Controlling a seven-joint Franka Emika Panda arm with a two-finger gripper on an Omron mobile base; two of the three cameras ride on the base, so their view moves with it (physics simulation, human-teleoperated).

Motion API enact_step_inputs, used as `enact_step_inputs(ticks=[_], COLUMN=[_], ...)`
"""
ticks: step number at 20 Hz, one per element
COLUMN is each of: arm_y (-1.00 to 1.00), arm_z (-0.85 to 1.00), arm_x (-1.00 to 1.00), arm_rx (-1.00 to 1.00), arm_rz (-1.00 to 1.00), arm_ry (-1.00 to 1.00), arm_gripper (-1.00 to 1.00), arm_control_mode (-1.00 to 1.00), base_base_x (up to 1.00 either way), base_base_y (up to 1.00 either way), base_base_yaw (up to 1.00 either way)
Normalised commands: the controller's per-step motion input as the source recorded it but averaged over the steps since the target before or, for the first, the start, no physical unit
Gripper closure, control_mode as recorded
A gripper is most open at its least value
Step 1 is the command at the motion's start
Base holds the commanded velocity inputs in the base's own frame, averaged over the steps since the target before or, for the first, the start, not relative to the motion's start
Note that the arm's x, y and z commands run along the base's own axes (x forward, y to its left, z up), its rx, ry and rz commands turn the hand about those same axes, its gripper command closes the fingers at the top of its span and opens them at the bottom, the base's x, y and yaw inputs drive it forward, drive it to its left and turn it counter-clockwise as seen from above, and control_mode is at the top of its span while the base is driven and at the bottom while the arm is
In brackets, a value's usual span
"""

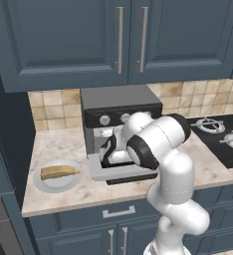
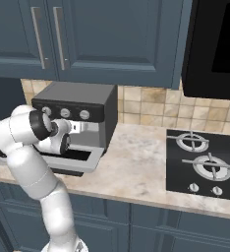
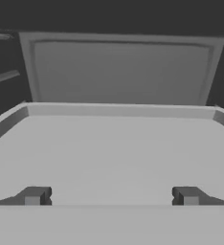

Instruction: Pull the toaster oven rack outwards. Pick up the baguette from the plate and place it on the toaster oven rack. Close the toaster oven door fully and set the temperature to the lowest setting.

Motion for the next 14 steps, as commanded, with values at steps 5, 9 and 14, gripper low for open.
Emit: enact_step_inputs(ticks=[5, 9, 14], arm_y=[0.00, 0.00, 0.00], arm_z=[-0.28, -0.37, -0.49], arm_x=[0.16, 0.12, 0.06], arm_rx=[0.00, 0.00, 0.00], arm_rz=[0.01, 0.00, 0.00], arm_ry=[0.00, 0.00, 0.01], arm_gripper=[-1.00, -1.00, -1.00], arm_control_mode=[-1.00, -1.00, -1.00], base_base_x=[0.00, 0.00, 0.00], base_base_y=[0.00, 0.00, 0.00], base_base_yaw=[0.00, 0.00, 0.00])
